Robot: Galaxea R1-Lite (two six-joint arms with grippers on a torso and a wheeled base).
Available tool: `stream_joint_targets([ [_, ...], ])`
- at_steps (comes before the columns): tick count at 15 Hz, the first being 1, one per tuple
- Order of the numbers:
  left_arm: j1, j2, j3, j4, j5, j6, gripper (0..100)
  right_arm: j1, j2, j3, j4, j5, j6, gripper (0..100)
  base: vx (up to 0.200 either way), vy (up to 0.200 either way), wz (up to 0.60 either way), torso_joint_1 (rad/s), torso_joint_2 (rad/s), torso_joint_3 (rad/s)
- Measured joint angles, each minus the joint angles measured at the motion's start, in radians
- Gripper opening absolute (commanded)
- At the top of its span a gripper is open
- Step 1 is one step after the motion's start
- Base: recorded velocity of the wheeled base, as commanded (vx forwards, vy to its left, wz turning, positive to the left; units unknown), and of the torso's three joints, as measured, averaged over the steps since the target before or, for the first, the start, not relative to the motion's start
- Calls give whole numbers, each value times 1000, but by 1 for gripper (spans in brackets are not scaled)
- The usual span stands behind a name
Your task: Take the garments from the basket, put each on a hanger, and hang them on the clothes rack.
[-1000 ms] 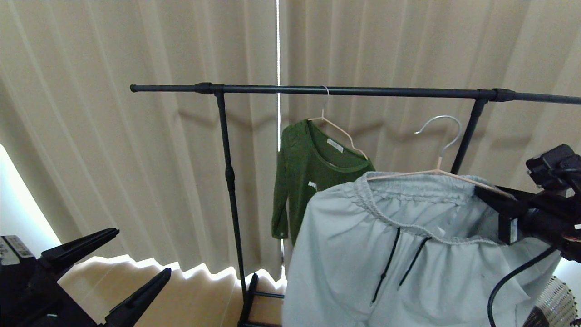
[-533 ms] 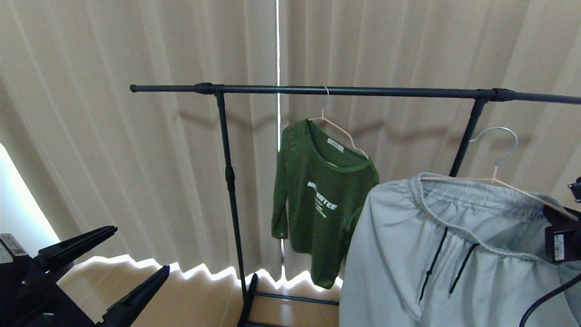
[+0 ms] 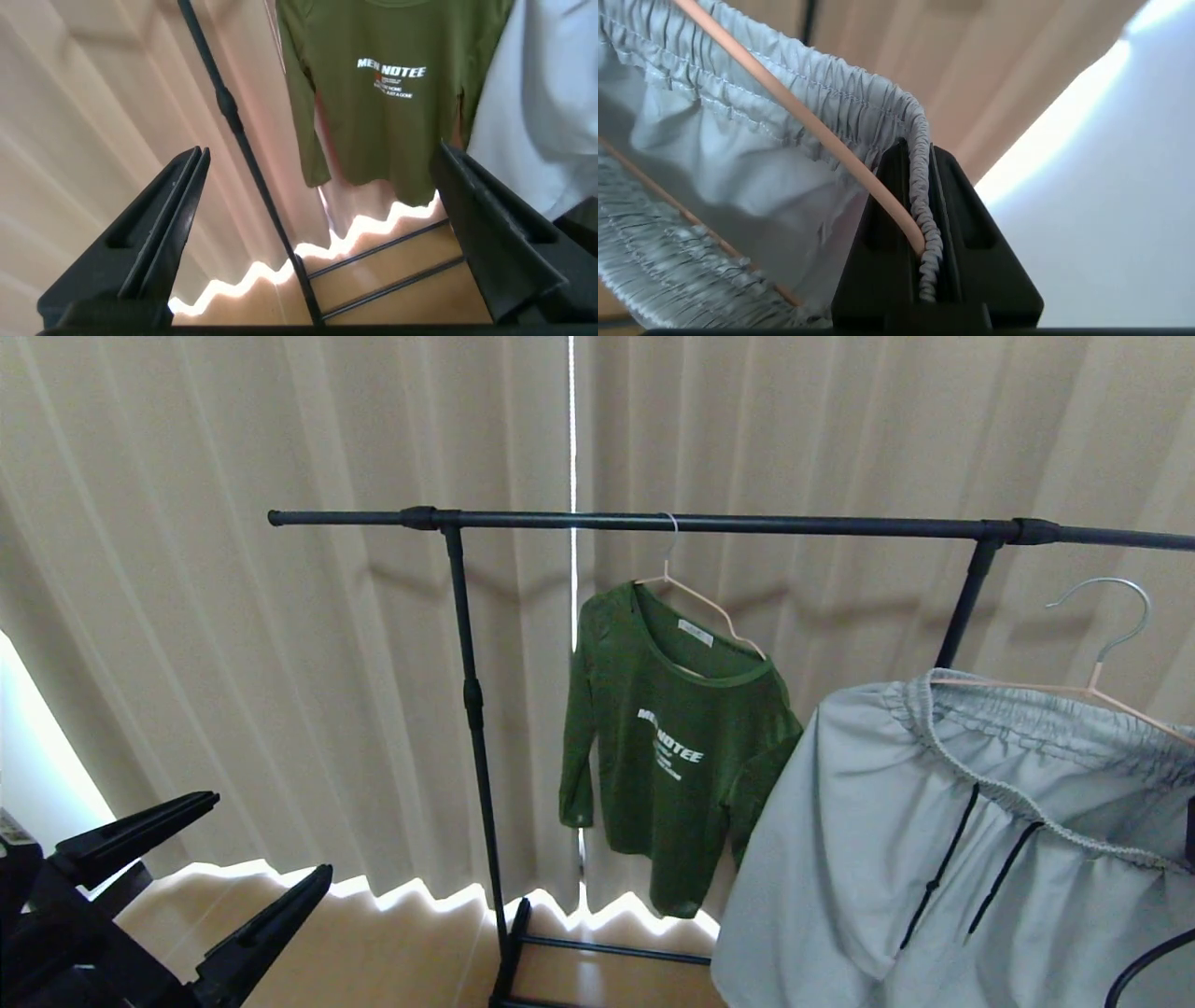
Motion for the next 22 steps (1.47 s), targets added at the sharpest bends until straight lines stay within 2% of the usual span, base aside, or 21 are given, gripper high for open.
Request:
stream_joint_targets([
  [7,2,-1,6,1,-1,2,100,-5,-6,-1,1,1,-1,0,0,-200,0,0,4,2],
  [14,-2,-2,9,1,-2,2,100,-3,-3,-5,2,1,-1,0,0,0,0,0,0,0],
  [18,0,-1,9,3,-2,1,100,6,3,-32,2,4,-1,0,200,0,0,-7,-1,4],
  [22,0,0,10,3,-2,1,100,56,14,-65,2,5,-1,0,200,0,0,7,7,0],
])
